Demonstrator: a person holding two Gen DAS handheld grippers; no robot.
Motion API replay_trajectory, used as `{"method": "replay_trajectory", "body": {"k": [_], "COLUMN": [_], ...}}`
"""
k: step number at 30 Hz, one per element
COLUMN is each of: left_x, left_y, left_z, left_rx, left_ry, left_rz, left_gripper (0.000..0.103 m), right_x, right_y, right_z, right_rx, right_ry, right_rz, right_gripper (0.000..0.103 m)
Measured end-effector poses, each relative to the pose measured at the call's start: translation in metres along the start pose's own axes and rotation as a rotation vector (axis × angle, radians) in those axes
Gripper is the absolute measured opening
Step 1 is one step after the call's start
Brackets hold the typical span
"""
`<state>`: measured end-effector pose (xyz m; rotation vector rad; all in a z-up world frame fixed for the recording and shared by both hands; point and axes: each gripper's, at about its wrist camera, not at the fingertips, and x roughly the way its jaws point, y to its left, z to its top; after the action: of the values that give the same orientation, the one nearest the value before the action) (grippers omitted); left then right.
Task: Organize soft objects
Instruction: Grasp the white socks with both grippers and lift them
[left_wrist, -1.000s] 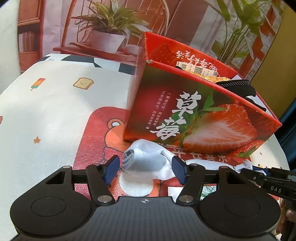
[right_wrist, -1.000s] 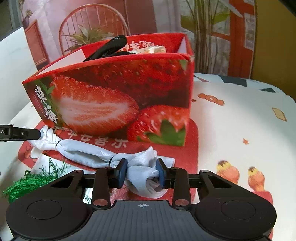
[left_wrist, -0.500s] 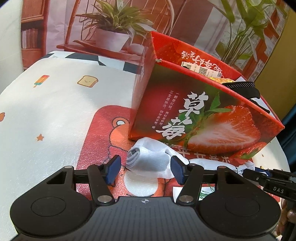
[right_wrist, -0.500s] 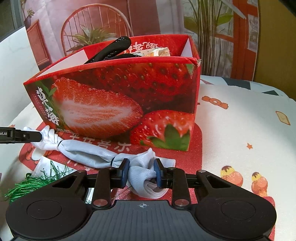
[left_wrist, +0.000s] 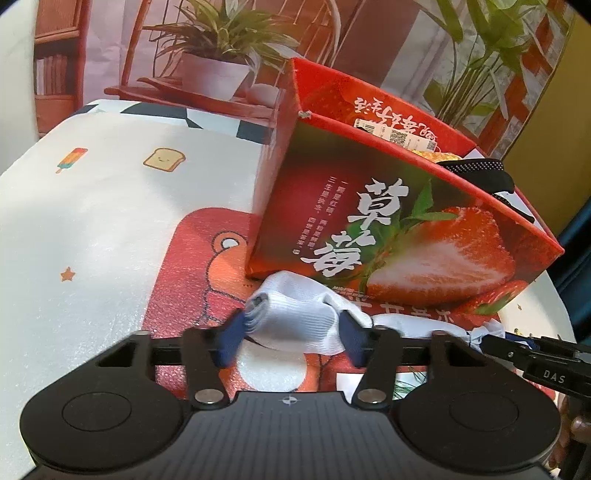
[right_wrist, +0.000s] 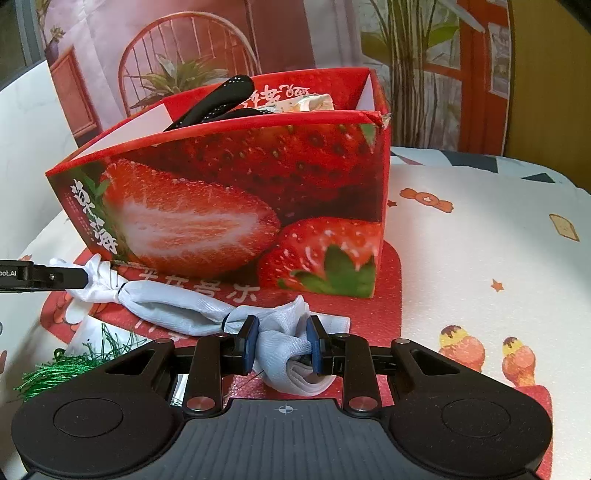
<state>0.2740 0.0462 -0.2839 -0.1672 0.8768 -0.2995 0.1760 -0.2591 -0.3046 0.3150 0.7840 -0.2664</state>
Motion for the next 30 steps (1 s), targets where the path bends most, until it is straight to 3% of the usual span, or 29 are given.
{"method": "replay_trajectory", "body": {"k": [3, 6, 30], "left_x": [-0.002, -0.009, -0.113], "left_y": [0.001, -0.007, -0.041], "left_z": [0.001, 0.001, 0.032], "left_rx": [0.006, 0.043, 0.090], "left_ry": [-0.008, -0.027, -0.269], "left_rz": [-0.017, -0.032, -0.072], "left_gripper": [0.020, 0.017, 0.016], "right_x": [-0.002, -0.008, -0.098], "right_y": [0.000, 0.002, 0.031], "right_z": [0.000, 0.001, 0.053], "right_rx": [0.005, 0.006, -0.058], "right_ry": [-0.003, -0.017, -0.245], "right_rz": [0.006, 0.015, 0.084], "right_gripper": [0.024, 0.019, 0.014]}}
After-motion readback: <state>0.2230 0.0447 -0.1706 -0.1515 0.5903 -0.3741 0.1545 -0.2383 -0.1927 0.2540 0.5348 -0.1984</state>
